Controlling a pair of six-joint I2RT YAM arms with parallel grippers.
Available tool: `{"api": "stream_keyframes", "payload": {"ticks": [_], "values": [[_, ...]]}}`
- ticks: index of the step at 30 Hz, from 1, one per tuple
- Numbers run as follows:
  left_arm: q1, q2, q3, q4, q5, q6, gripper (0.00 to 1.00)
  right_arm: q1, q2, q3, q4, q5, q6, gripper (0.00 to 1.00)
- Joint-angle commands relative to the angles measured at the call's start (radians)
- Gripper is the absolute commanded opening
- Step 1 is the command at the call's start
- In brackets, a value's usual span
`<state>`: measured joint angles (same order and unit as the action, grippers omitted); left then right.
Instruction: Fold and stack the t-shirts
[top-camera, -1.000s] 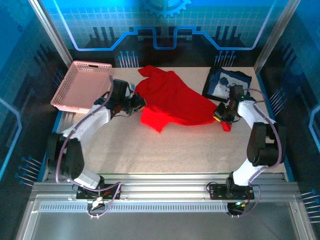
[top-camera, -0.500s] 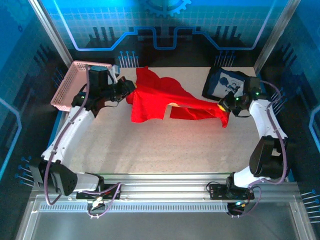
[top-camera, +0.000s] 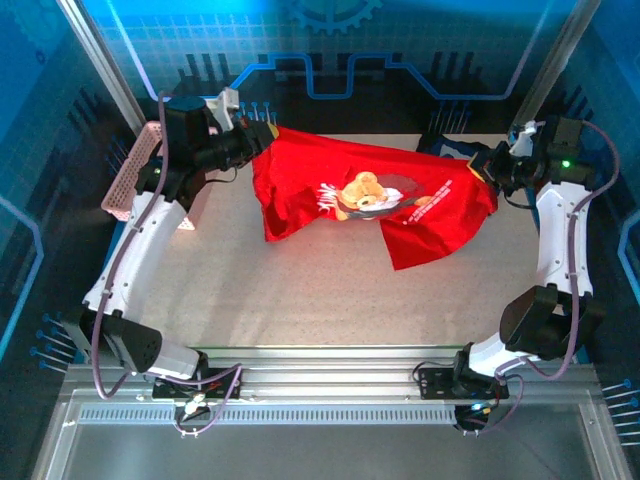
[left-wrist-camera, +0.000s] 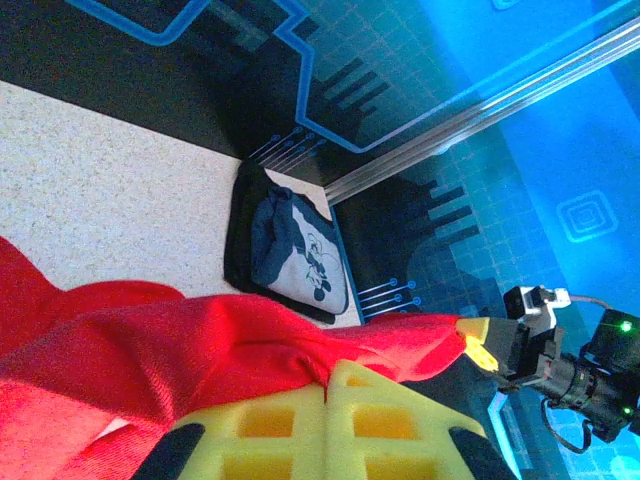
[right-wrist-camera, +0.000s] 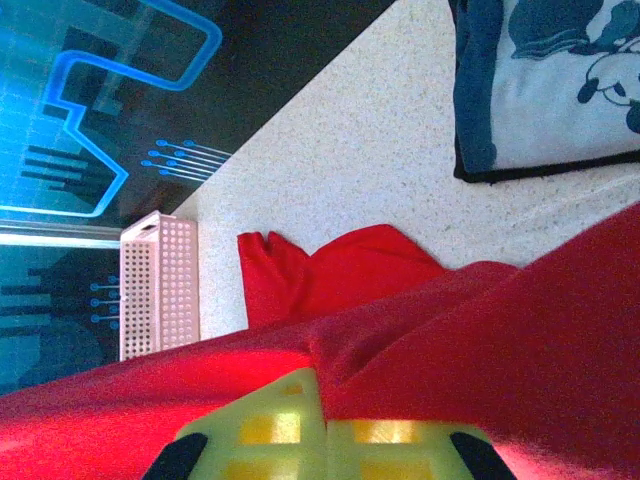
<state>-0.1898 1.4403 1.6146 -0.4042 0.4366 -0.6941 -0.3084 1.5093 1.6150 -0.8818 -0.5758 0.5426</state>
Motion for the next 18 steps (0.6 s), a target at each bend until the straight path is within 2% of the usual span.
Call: {"api": "stream_keyframes", "payload": {"ticks": [1, 6, 12, 18], "values": [[0.019, -0.024, -0.029, 0.011, 0.011, 0.042, 0.00, 0.000, -0.038, -0.101, -0.039, -0.020, -0.039, 0.00], [0.077, -0.137, -0.277, -0.020, -0.007, 0.053, 0.00, 0.069, -0.120, -0.318, -0.020, 0.025, -0.055, 0.00], [0.171, -0.289, -0.603, -0.121, -0.095, 0.102, 0.00, 0.265, -0.167, -0.610, 0.083, 0.070, 0.039, 0.00], [0.202, -0.316, -0.806, -0.115, -0.184, 0.103, 0.00, 0.446, -0.044, -0.668, 0.128, 0.138, 0.054, 0.02]]}}
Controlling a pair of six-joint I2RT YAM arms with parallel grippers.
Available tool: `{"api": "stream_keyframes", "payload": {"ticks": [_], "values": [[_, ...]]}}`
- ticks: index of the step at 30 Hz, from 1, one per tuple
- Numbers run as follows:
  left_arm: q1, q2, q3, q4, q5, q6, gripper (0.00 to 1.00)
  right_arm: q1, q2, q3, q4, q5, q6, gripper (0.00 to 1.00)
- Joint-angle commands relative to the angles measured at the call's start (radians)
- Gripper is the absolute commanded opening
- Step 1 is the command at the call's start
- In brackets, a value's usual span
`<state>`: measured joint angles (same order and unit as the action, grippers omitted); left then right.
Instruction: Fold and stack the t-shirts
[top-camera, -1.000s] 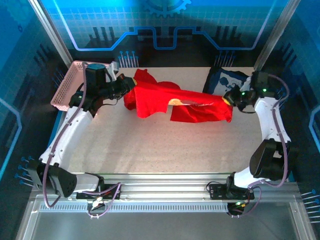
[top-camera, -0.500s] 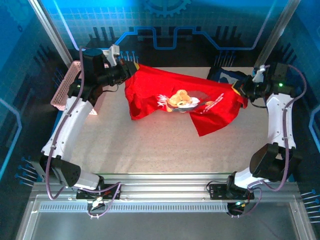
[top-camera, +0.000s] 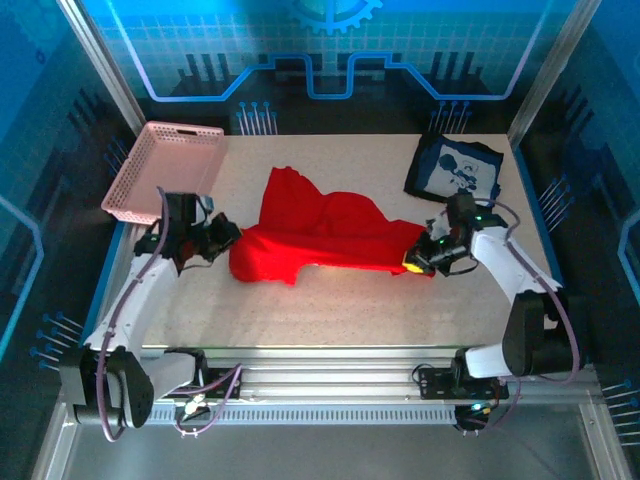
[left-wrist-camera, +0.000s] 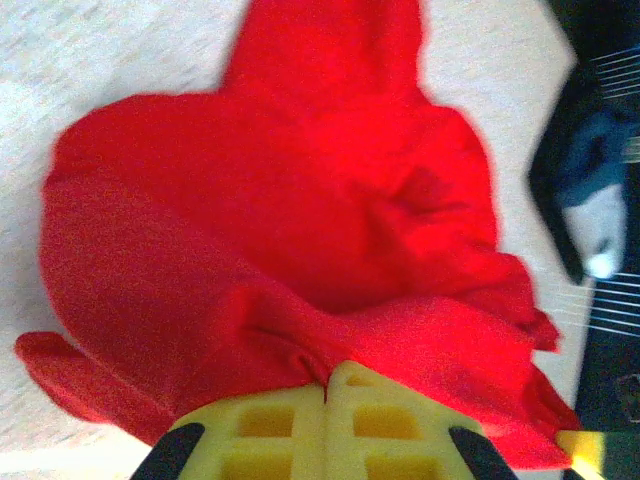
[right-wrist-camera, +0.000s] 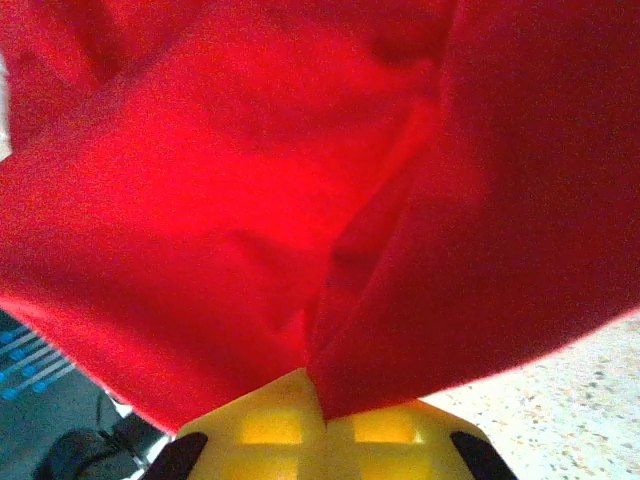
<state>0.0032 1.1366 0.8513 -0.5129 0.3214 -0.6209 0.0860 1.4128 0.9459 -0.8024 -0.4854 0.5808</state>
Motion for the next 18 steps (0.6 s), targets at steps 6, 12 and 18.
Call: {"api": "stream_keyframes", "payload": {"ticks": [6, 12, 18], "values": [[0.025, 0.046, -0.107, -0.017, -0.174, 0.002, 0.00, 0.144, 0.181, 0.069, 0.101, 0.034, -0.016, 0.16], [0.032, 0.140, -0.107, -0.015, -0.204, -0.004, 0.01, 0.156, 0.212, 0.136, 0.055, -0.005, -0.081, 0.46], [0.032, 0.133, -0.120, 0.037, -0.185, -0.040, 0.41, 0.036, -0.043, 0.053, -0.064, 0.046, -0.039, 0.63]]}}
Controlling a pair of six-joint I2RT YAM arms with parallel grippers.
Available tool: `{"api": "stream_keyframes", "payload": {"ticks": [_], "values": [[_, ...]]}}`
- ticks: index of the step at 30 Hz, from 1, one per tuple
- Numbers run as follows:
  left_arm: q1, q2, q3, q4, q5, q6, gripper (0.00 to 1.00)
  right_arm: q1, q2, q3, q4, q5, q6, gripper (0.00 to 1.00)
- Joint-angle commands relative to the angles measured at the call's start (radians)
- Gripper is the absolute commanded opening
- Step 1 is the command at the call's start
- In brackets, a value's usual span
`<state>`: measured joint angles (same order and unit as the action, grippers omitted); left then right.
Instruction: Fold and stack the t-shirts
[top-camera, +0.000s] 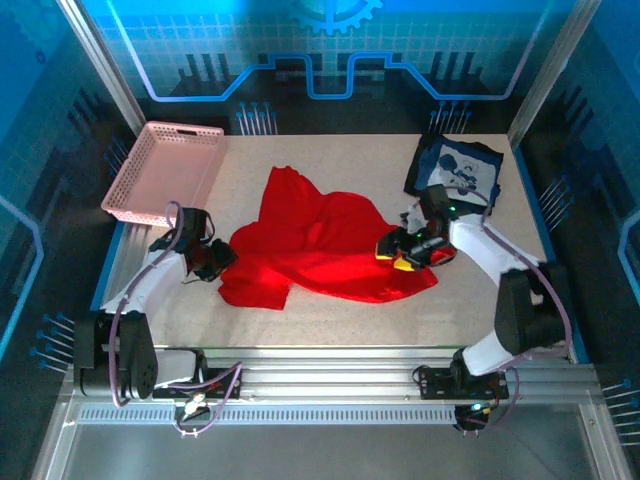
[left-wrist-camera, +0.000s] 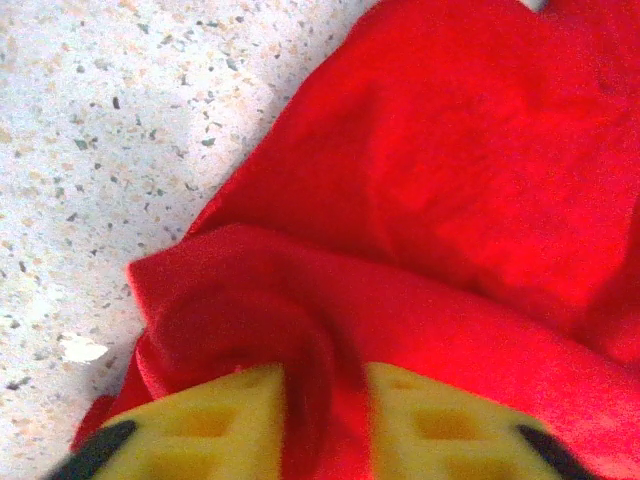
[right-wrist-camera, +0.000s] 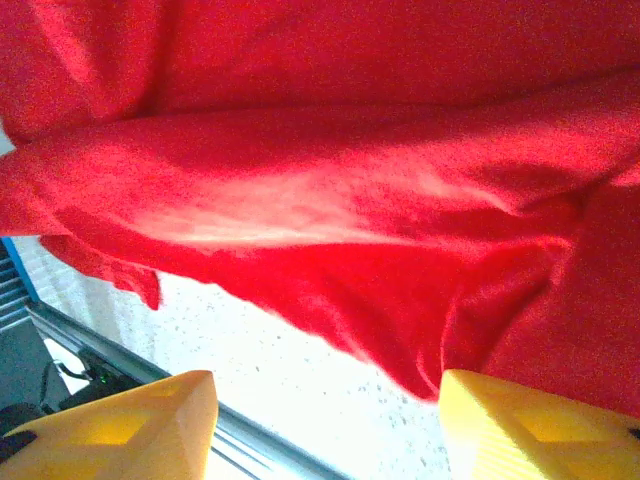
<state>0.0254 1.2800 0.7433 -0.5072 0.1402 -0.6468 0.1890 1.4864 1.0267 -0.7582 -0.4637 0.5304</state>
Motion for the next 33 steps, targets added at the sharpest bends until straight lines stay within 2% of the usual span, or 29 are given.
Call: {"api": "stream_keyframes", "payload": {"ticks": [1, 3, 6, 9, 16, 21, 26, 29, 33], "values": [[0.010, -0.014, -0.010, 0.034, 0.003, -0.020, 0.48, -0.111, -0.156, -0.053, -0.140, 0.027, 0.015, 0.63], [0.010, -0.023, 0.001, 0.025, 0.006, -0.025, 0.60, -0.187, -0.217, -0.111, -0.171, 0.013, 0.009, 0.63], [0.010, -0.048, 0.022, 0.004, 0.025, -0.024, 0.70, -0.288, -0.258, -0.226, -0.153, 0.000, -0.002, 0.62], [0.011, -0.067, 0.051, -0.044, 0.028, -0.013, 0.77, -0.368, -0.207, -0.300, -0.049, -0.019, -0.012, 0.59], [0.041, -0.110, 0.090, -0.157, 0.060, 0.006, 0.83, -0.408, 0.013, -0.260, 0.077, 0.047, -0.046, 0.52], [0.059, -0.153, 0.084, -0.211, 0.072, 0.002, 0.84, -0.419, 0.088, -0.225, 0.096, 0.112, -0.055, 0.48], [0.061, -0.175, 0.056, -0.258, 0.081, -0.005, 0.84, -0.419, 0.163, -0.180, 0.157, 0.120, -0.017, 0.42], [0.061, -0.183, 0.038, -0.289, 0.081, -0.009, 0.84, -0.413, 0.212, -0.153, 0.166, 0.138, -0.006, 0.33], [0.061, -0.176, 0.008, -0.345, 0.042, -0.008, 0.84, -0.410, 0.231, -0.105, 0.170, 0.139, 0.008, 0.08]]}}
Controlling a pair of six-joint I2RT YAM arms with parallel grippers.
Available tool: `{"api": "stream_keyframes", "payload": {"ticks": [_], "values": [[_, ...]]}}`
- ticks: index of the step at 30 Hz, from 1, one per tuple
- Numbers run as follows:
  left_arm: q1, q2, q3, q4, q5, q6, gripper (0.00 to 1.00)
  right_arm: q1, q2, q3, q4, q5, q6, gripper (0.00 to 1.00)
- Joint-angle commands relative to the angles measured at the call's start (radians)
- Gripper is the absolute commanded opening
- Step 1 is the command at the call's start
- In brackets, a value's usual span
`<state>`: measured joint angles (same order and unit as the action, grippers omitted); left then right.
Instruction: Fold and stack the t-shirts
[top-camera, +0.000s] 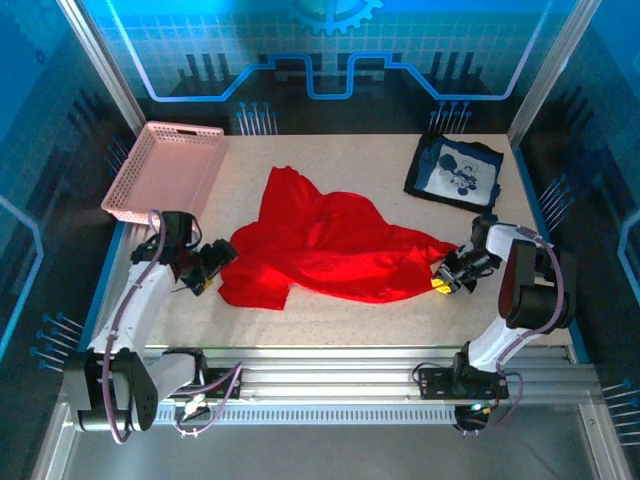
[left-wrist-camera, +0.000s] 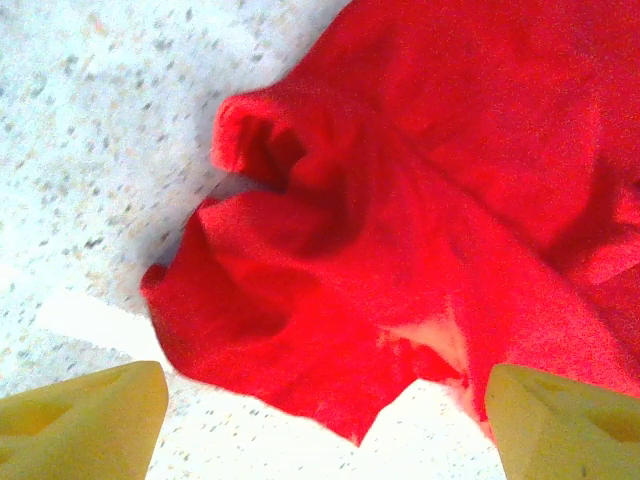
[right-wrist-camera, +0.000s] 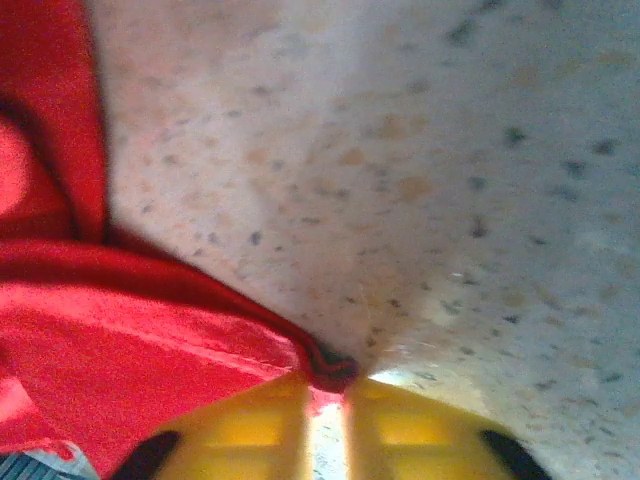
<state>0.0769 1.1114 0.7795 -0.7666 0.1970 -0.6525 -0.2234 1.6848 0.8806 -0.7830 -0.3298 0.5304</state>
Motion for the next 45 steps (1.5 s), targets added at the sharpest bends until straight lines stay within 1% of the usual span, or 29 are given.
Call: {"api": "stream_keyframes", "payload": {"ticks": [1, 2, 8, 10, 15, 16, 19, 20, 22, 25, 28, 30, 34, 45], "values": [[0.009, -0.001, -0.038, -0.097, -0.028, -0.002, 0.83, 0.002, 0.024, 0.042, 0.192, 0.006, 0.009, 0.03], [0.009, 0.002, -0.050, -0.106, -0.039, -0.007, 0.83, 0.003, 0.014, 0.043, 0.187, 0.007, 0.010, 0.00], [0.009, 0.017, -0.131, -0.079, -0.086, -0.079, 0.79, 0.001, -0.040, 0.029, 0.159, 0.010, -0.001, 0.00], [0.009, 0.032, -0.150, -0.052, -0.091, -0.103, 0.74, 0.002, -0.044, 0.030, 0.151, 0.007, -0.006, 0.00], [0.009, 0.052, -0.197, -0.002, -0.124, -0.125, 0.56, -0.001, -0.042, 0.051, 0.128, 0.005, -0.021, 0.00], [0.009, 0.054, -0.207, 0.015, -0.128, -0.128, 0.54, 0.000, -0.042, 0.057, 0.125, 0.004, -0.023, 0.00], [0.009, 0.070, -0.225, 0.068, -0.116, -0.140, 0.45, -0.001, -0.039, 0.071, 0.113, 0.004, -0.029, 0.00], [0.009, 0.077, -0.229, 0.089, -0.109, -0.141, 0.44, 0.000, -0.038, 0.074, 0.110, 0.004, -0.031, 0.00], [0.009, 0.111, -0.225, 0.118, -0.108, -0.138, 0.44, -0.001, -0.036, 0.076, 0.110, 0.005, -0.033, 0.00], [0.009, 0.170, -0.213, 0.163, -0.105, -0.128, 0.46, -0.001, -0.034, 0.074, 0.110, 0.006, -0.033, 0.00], [0.009, 0.201, -0.198, 0.209, -0.094, -0.122, 0.54, 0.000, -0.040, 0.068, 0.111, 0.006, -0.036, 0.00], [0.009, 0.218, -0.191, 0.236, -0.080, -0.119, 0.56, -0.001, -0.045, 0.064, 0.110, 0.008, -0.041, 0.00], [0.009, 0.275, -0.177, 0.279, -0.058, -0.108, 0.56, -0.001, -0.044, 0.057, 0.111, 0.008, -0.046, 0.00], [0.002, 0.347, -0.130, 0.355, -0.036, -0.098, 0.56, 0.002, -0.035, 0.042, 0.129, -0.007, -0.050, 0.00]]}}
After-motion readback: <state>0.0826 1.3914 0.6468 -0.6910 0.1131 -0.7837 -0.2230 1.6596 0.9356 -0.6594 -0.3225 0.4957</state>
